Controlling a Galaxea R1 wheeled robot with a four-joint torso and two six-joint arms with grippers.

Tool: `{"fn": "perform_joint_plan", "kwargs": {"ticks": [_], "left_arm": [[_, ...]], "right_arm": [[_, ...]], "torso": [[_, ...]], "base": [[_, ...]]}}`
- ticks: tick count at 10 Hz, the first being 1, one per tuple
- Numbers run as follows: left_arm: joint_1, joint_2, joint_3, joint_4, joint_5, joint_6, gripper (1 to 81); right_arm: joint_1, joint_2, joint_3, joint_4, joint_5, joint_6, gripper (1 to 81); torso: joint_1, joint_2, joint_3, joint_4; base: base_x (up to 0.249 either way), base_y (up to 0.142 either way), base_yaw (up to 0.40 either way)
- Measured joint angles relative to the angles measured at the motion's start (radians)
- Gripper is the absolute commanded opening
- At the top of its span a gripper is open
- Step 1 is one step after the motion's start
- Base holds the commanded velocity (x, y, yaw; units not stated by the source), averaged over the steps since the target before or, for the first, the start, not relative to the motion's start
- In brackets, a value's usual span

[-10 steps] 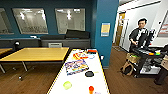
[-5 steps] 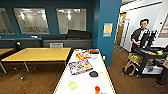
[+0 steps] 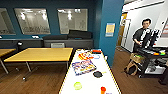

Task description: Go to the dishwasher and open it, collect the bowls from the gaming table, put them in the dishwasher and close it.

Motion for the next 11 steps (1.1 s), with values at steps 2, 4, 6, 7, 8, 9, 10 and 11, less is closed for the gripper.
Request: {"fn": "perform_joint_plan", "kwargs": {"ticks": [2,4,6,7,8,9,10,11], "left_arm": [[0.000,0.000,0.000,0.000,0.001,0.000,81.1],[0.000,0.000,0.000,0.000,0.000,0.000,81.1],[0.000,-0.003,-0.001,0.000,0.000,0.000,81.1],[0.000,0.002,0.000,0.000,0.001,0.000,81.1],[0.000,0.001,0.000,0.000,0.000,0.000,81.1],[0.000,0.000,0.000,0.000,0.001,0.000,81.1],[0.000,0.000,0.000,0.000,0.001,0.000,81.1],[0.000,-0.001,0.000,0.000,0.001,0.000,81.1]], "right_arm": [[0.000,0.000,0.000,0.000,0.000,0.000,81.1],[0.000,0.000,0.000,0.000,0.000,0.000,81.1],[0.000,0.005,0.001,0.000,0.000,0.000,81.1],[0.000,0.003,0.000,0.000,0.000,0.000,81.1],[0.000,0.003,0.000,0.000,0.000,0.000,81.1],[0.000,0.002,0.000,0.000,0.001,0.000,81.1],[0.000,0.002,0.000,0.000,0.000,0.000,81.1],[0.000,0.002,0.000,0.000,0.000,0.000,81.1]], "torso": [[0.000,0.000,0.000,0.000],[0.000,0.000,0.000,0.000],[0.000,0.000,0.000,0.000],[0.000,0.000,0.000,0.000],[0.000,0.000,0.000,0.000],[0.000,0.000,0.000,0.000],[0.000,0.000,0.000,0.000],[0.000,0.000,0.000,0.000]], "base": [[0.000,0.112,0.000],[0.000,0.093,0.000],[0.000,0.081,0.000],[0.000,0.081,0.000],[0.000,0.082,0.000],[0.000,0.076,0.000],[0.000,0.077,0.000],[0.000,0.070,0.000]]}}
